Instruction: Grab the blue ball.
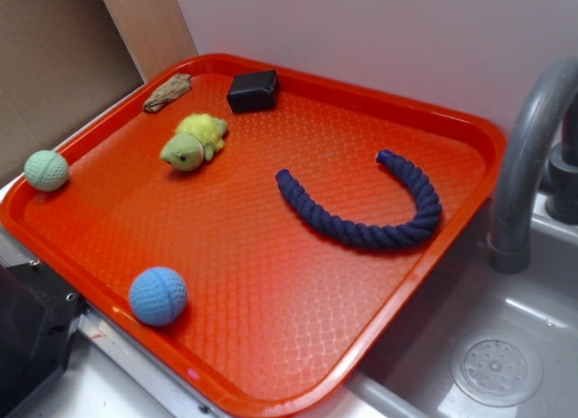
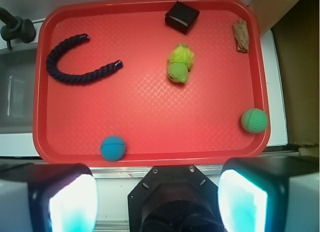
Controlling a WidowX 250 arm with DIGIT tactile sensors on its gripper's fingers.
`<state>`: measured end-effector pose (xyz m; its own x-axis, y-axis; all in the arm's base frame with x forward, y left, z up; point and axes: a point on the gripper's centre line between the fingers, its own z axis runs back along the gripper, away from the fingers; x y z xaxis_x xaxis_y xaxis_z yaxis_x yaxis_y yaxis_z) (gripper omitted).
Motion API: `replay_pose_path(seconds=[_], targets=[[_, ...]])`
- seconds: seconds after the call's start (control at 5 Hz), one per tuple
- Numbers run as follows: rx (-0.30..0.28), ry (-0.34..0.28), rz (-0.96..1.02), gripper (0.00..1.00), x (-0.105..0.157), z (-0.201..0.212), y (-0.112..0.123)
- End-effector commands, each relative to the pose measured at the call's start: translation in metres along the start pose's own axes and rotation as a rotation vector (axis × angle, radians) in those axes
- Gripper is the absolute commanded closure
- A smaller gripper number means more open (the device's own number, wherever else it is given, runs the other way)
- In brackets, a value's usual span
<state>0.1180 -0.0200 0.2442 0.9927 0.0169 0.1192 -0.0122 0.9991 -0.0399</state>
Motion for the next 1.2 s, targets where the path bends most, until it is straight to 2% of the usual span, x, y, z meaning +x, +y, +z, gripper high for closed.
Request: replay_pose_path(seconds=[0.0,0.4,0.6,0.8,1.0], targets=[[0.0,0.0,0.0,0.0,0.0,0.0,0.0],[0.045,0.051,-0.031,0.0,-0.011,-0.102,-0.041],[0.034,0.003,-0.018,0.0,-0.01,-0.152,-0.056],[0.019,0.004,-0.032,0.0,-0.011,-0.203,-0.06],[-0.036,0.017,-0.04,0.0,-0.014,-0.238,-0.078]])
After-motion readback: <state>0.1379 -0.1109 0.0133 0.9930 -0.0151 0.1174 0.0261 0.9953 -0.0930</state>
